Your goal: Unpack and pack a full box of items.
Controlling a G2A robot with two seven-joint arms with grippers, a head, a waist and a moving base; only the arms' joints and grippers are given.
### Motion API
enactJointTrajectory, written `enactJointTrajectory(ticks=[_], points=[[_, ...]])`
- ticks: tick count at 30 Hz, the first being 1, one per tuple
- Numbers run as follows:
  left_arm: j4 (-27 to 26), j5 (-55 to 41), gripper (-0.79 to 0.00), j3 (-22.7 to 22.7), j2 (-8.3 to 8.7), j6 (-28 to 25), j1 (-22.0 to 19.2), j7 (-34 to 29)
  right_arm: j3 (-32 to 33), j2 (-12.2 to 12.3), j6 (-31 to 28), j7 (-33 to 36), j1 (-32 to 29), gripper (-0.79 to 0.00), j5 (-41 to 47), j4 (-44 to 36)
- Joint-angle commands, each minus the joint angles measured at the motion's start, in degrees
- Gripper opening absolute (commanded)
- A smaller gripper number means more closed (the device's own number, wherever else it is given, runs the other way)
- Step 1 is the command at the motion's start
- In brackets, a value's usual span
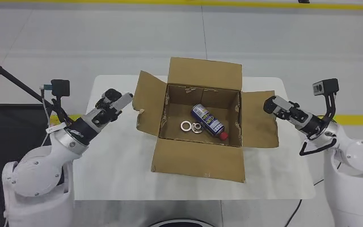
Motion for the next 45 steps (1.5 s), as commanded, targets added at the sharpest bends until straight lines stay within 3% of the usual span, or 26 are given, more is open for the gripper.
enactJointTrajectory(ticks=[1, 5, 13, 23, 33, 37, 38, 39, 42, 44, 45], points=[[3.01, -2.42, 0.000, -2.47, 0.48, 0.08, -0.49, -1.98, 0.00, 0.00, 0.00, -0.03, 0.00, 0.000, 0.00, 0.00], [9.58, -5.11, 0.000, -4.20, 1.57, 1.34, -4.42, -7.38, -1.01, 0.03, -0.14, -2.16, -1.68, 0.000, -1.72, -2.11], [20.59, -1.85, 0.000, -1.05, 3.97, 5.96, -14.76, -19.96, -1.50, 0.22, 0.07, -3.23, -3.22, 0.000, -2.68, -4.46], [20.83, -1.84, 0.000, -0.80, 3.96, 6.02, -14.55, -19.83, -1.50, 0.22, 0.07, -3.23, -3.22, 0.000, -2.68, -4.46], [26.55, 0.53, -0.074, 6.53, 4.91, 6.96, -18.58, -17.27, -2.65, 0.42, 0.96, -5.12, -4.06, 0.000, -3.23, -4.95], [27.60, 1.63, -0.215, 8.27, 5.30, 7.91, -19.73, -16.04, -2.16, 0.63, 1.10, -5.20, -4.49, 0.000, -3.03, -4.88], [27.87, 1.84, -0.277, 8.49, 5.41, 8.11, -19.97, -15.76, -2.06, 0.68, 1.08, -5.18, -4.60, 0.000, -2.98, -4.92], [28.02, 1.92, -0.413, 8.77, 5.52, 8.26, -20.09, -15.67, -1.98, 0.72, 1.17, -5.15, -4.71, 0.000, -2.86, -4.90], [28.40, 1.54, -0.468, 9.20, 5.85, 8.37, -20.28, -15.65, -1.87, 0.86, 1.30, -5.14, -4.84, 0.000, -2.77, -5.00], [28.51, 1.51, -0.613, 9.29, 6.10, 8.36, -20.21, -15.57, -1.87, 0.95, 1.48, -5.20, -4.85, 0.000, -2.95, -5.24], [28.52, 1.52, -0.625, 9.30, 6.22, 8.40, -20.13, -15.53, -1.85, 1.00, 1.62, -5.16, -4.81, 0.000, -2.95, -5.38]])
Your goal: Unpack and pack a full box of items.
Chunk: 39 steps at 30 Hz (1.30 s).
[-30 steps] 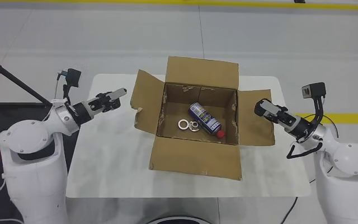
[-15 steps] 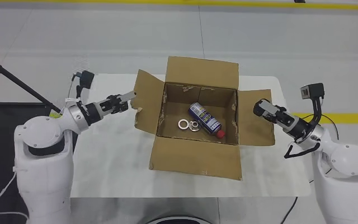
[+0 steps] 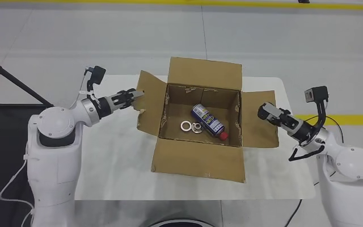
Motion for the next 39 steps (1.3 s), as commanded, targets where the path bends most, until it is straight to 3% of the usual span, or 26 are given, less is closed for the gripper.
enactJointTrajectory(ticks=[1, 5, 19, 24, 28, 34, 35, 36, 39], points=[[0.00, 0.16, -0.674, 0.02, 0.30, 0.06, 0.18, 0.04, 0.06, 0.11, 0.27, 0.03, 0.10, 0.000, -0.04, -0.31], [-0.06, 0.37, -0.785, -0.05, 0.82, 0.13, 0.50, 0.28, 0.17, 0.30, 0.67, 0.12, 0.14, 0.000, -0.08, -0.90], [-1.09, -0.96, -0.785, -2.63, 2.70, 0.48, 2.81, 0.82, -2.22, 0.88, 3.61, 1.94, 2.07, 0.000, -1.19, -1.54], [-1.98, -2.21, -0.785, -4.41, 3.37, 0.34, 4.59, 1.05, -3.68, 1.04, 5.45, 2.43, 3.71, 0.000, -1.73, -1.17], [-3.18, -3.46, -0.785, -5.84, 3.84, 0.37, 6.46, 1.65, -3.91, 1.06, 11.24, 0.20, 5.06, 0.000, -0.71, 0.04], [-5.58, -5.43, -0.785, -7.55, 4.46, 0.10, 9.48, 2.65, -3.90, 1.06, 11.65, -0.03, 5.14, 0.000, -0.54, 0.14], [-5.83, -5.65, -0.560, -7.66, 4.56, 0.06, 9.84, 2.76, -3.90, 1.06, 11.65, -0.03, 5.14, 0.000, -0.54, 0.14], [-5.97, -5.85, 0.000, -7.79, 4.65, 0.27, 10.16, 3.09, -3.90, 1.06, 11.65, -0.03, 5.14, 0.000, -0.54, 0.14], [-6.64, -6.62, 0.000, -7.95, 4.92, 0.50, 10.93, 3.43, -3.90, 1.06, 11.65, -0.03, 5.14, 0.000, -0.54, 0.14]])
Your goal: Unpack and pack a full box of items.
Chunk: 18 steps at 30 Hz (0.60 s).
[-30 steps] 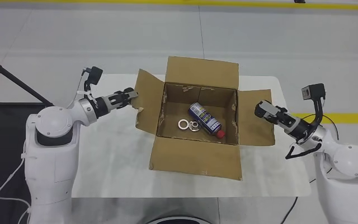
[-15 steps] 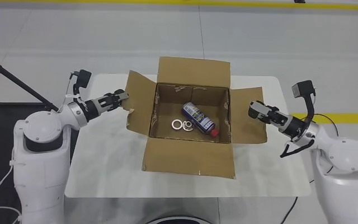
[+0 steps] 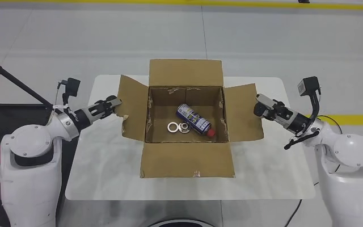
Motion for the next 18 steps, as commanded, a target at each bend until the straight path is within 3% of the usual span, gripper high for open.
enactJointTrajectory(ticks=[1, 4, 9, 18], points=[[-0.49, -0.51, 0.000, -0.19, 0.22, 0.02, 0.55, 0.18, 0.00, 0.00, 0.01, 0.00, 0.00, 0.000, 0.00, 0.00], [-1.48, -1.55, 0.000, -0.88, 0.46, 0.07, 1.33, 1.42, -1.66, 0.05, -1.48, -0.01, 0.83, 0.000, -2.31, -2.43], [-2.46, -2.42, 0.000, -1.44, 0.58, 0.05, 2.03, 2.66, -8.22, 0.14, -3.37, 4.63, 7.54, 0.000, -9.72, -4.40], [-2.46, -2.42, 0.000, -1.44, 0.58, 0.05, 2.03, 2.66, -31.50, -2.43, -2.13, 10.53, 26.77, 0.000, -27.18, 2.94]])
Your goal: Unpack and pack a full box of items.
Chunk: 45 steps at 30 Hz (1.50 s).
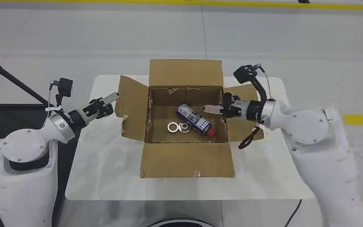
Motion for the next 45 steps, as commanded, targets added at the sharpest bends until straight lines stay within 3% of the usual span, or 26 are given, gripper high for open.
enactJointTrajectory(ticks=[1, 11, 17, 33, 45], points=[[0.00, 0.00, 0.000, 0.00, 0.00, 0.00, 0.00, 0.00, -5.87, -1.04, -1.64, 0.73, 4.63, 0.000, -1.27, 3.47], [-3.89, -4.89, 0.000, -5.24, 0.34, -3.94, 6.88, 7.58, -24.54, -6.92, -3.52, 0.25, 17.78, 0.000, -8.53, 16.70], [-7.41, -10.01, 0.000, -7.07, 0.40, -12.76, 11.73, 8.49, -31.94, -10.63, -1.63, 0.22, 21.93, 0.000, -12.01, 25.04], [-7.60, -9.99, 0.000, -7.01, 0.41, -13.13, 11.98, 8.49, -41.26, -18.13, -0.63, 2.65, 26.05, 0.000, -17.17, 41.70], [-7.60, -9.99, 0.000, -7.01, 0.41, -13.13, 11.98, 8.49, -43.26, -22.22, -2.05, 4.38, 27.09, -0.037, -18.72, 49.47]])
